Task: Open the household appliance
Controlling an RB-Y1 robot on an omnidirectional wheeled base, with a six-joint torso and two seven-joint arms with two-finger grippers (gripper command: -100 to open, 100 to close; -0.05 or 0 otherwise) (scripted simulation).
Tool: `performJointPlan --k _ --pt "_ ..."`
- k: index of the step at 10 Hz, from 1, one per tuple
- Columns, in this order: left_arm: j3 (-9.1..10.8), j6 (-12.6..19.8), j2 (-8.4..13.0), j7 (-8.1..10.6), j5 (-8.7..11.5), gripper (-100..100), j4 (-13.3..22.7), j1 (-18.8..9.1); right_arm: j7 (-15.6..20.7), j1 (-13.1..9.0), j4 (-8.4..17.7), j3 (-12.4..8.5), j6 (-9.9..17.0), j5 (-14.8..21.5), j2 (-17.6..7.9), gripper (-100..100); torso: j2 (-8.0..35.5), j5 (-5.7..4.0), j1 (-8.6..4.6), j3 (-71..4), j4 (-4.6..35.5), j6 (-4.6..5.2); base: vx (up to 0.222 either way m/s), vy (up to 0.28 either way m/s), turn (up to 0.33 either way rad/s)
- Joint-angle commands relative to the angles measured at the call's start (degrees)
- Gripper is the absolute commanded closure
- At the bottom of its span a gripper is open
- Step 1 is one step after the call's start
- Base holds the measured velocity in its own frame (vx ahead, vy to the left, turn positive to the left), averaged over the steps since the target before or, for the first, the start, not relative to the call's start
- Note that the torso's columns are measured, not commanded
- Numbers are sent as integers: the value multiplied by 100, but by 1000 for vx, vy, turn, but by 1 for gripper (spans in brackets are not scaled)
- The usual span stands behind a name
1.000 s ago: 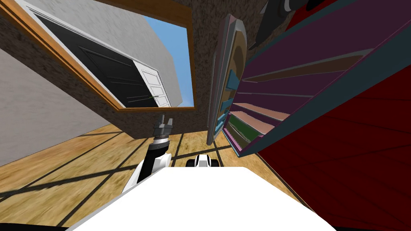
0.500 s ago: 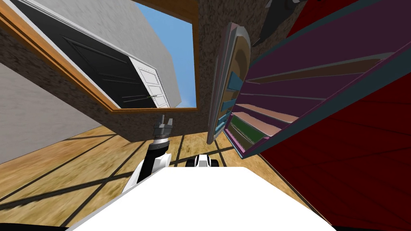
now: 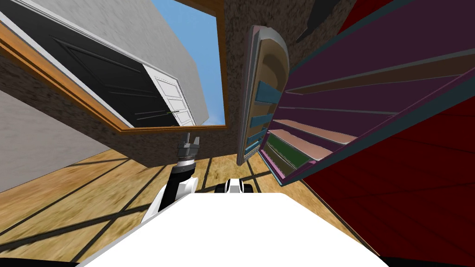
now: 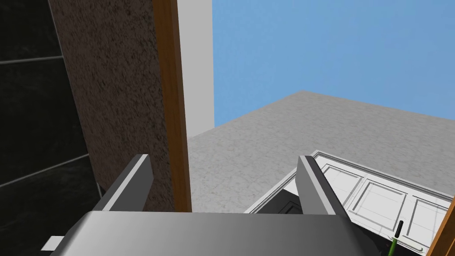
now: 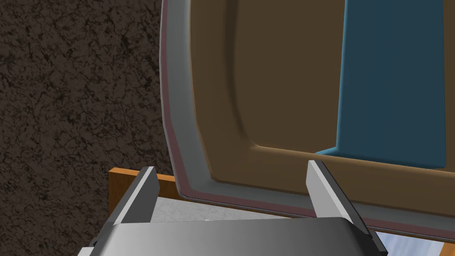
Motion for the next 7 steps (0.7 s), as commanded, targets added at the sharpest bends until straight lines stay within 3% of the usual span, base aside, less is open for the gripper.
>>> performJointPlan --k 1,6,7 --pt "0 0 0 0 0 0 0 0 -51 -220 173 -19 -397 -40 -151 -100 -9 0 -1 -6 -3 0 78 -38 -17" --pt "0 0 0 0 0 0 0 0 -147 -689 471 -40 -1134 -108 -423 -100 -15 -4 -8 -11 -7 0 89 -38 -18" --pt "0 0 0 0 0 0 0 0 -147 -689 471 -40 -1134 -108 -423 -100 -12 -3 -6 -8 -5 0 66 -24 -7"
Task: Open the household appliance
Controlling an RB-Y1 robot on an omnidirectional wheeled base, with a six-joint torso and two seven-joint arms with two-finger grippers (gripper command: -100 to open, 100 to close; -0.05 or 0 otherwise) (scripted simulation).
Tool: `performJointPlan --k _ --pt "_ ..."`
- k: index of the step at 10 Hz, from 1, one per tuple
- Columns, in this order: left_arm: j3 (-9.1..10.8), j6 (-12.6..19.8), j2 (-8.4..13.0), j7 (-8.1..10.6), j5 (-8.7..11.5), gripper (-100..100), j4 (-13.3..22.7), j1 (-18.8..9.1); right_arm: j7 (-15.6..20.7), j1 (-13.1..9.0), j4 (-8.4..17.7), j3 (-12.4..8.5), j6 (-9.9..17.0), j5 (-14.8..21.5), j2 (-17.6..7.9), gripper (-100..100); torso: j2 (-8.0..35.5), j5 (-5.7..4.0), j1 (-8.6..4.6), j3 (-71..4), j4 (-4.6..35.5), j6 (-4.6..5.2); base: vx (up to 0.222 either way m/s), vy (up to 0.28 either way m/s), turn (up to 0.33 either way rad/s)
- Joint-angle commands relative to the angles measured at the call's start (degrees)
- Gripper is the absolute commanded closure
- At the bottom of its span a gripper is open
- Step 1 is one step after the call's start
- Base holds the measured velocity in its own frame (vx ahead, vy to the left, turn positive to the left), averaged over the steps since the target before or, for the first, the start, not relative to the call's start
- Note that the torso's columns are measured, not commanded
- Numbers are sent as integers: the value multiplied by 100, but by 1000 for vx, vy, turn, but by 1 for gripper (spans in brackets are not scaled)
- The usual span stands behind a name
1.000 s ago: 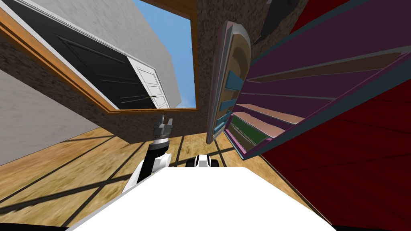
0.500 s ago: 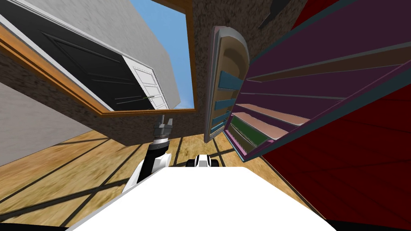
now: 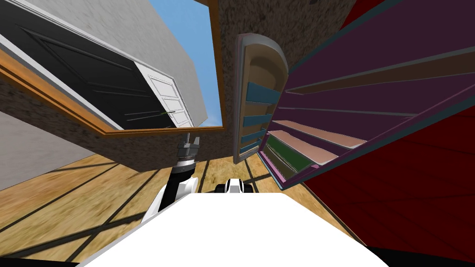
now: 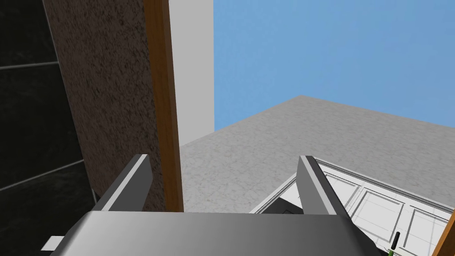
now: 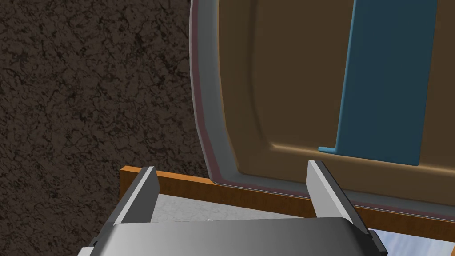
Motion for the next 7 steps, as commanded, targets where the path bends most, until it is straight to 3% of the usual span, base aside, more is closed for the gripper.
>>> performJointPlan --k 1,2,7 --pt "0 0 0 0 0 0 0 -1 9 -27 88 -21 -110 -15 -25 -100 7 3 8 3 1 -1 22 -8 0" --pt "-1 0 0 0 0 0 0 -1 14 -26 102 -25 -137 -18 -28 0 15 5 12 9 4 -1 6 -3 1" --pt "-1 0 -1 0 0 0 0 -1 14 -25 100 -24 -134 -17 -27 0 -3 1 2 -3 -2 0 0 0 0"
